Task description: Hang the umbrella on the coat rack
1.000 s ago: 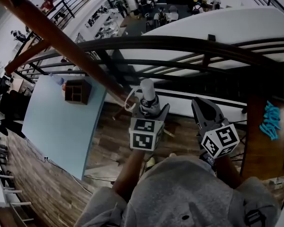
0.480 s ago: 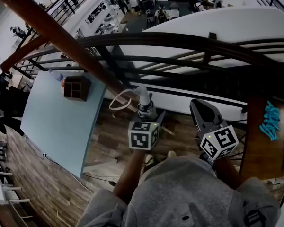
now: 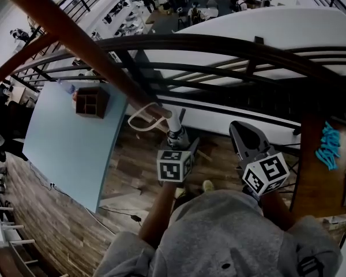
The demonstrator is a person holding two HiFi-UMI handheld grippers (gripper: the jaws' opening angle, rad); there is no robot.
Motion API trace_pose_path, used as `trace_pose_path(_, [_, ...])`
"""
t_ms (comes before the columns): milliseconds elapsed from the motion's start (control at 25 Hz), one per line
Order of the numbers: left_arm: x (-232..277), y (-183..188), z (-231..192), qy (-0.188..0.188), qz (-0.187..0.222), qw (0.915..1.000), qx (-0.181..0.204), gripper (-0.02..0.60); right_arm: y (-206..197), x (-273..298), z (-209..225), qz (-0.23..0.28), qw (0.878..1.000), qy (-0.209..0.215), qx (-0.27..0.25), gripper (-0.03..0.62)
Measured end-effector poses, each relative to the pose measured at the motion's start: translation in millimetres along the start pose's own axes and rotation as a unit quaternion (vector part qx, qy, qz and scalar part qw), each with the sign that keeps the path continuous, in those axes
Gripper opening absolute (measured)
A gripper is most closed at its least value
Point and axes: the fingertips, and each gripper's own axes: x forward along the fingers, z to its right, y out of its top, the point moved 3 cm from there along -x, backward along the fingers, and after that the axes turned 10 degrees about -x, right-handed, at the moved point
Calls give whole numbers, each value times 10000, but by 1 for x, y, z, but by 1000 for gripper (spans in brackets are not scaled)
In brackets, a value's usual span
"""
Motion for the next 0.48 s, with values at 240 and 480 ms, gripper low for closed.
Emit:
trace_pose_path(240, [6, -16, -3, 67, 78, 9995, 305, 298, -3, -2, -3, -32, 10000, 17, 4, 26])
trace_pose_path(480, [10, -34, -3, -19, 65, 9992, 391, 298, -5, -7, -5, -49, 10000, 6, -21, 26])
